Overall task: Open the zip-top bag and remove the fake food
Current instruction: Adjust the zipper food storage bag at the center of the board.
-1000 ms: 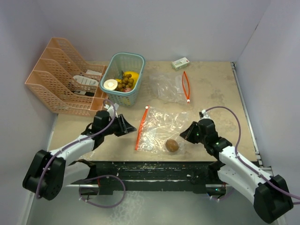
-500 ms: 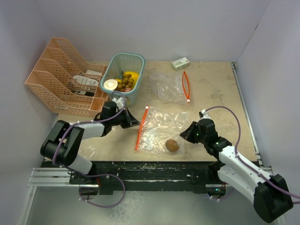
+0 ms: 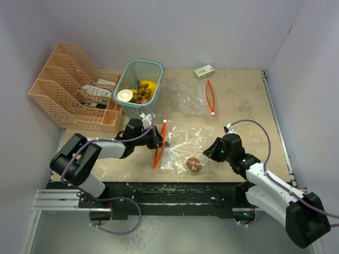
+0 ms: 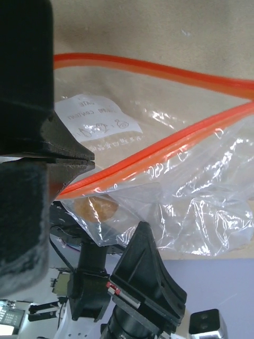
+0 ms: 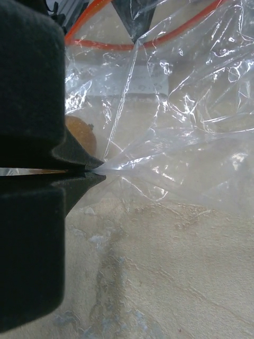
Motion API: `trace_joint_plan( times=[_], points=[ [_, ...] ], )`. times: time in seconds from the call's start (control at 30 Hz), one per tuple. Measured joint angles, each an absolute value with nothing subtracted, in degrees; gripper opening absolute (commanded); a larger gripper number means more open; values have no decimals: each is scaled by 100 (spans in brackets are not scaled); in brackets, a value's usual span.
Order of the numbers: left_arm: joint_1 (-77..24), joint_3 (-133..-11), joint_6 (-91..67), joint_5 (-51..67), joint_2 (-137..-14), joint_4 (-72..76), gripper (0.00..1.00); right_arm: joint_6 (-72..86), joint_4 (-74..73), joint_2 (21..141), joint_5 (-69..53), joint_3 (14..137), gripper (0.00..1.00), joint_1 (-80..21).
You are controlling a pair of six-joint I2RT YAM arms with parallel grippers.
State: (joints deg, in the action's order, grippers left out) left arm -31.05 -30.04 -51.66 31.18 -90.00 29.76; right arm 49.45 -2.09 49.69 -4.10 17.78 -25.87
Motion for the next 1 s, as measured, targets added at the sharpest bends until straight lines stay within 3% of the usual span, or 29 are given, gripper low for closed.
trace_joint_plan(
  times=[0.2,0.43,0.57,0.73,0.87,1.0],
  points=[
    [-3723,-3033,-5282,2967,-9109,3317,3,4928,-169,5103,-410,1815,0,-2587],
    [-4523,-3020,-5830,2895,-10593,4523,10,4901,-193,5000,-408,2062,0,-2585],
    [-4709,-3011,-6051,2823,-10796,5048,16,4869,-281,4884,-403,2088,0,-2585],
    [-4821,-3009,-6049,2534,-10722,4965,20,4842,-469,4681,-362,2088,0,-2585],
    [-5124,-3011,-6204,1662,-10326,4303,20,4845,-563,4434,-342,2088,0,-2585],
    [-5623,-3009,-6652,790,-10112,4007,31,4853,-760,4217,-250,2088,0,-2585]
  ],
)
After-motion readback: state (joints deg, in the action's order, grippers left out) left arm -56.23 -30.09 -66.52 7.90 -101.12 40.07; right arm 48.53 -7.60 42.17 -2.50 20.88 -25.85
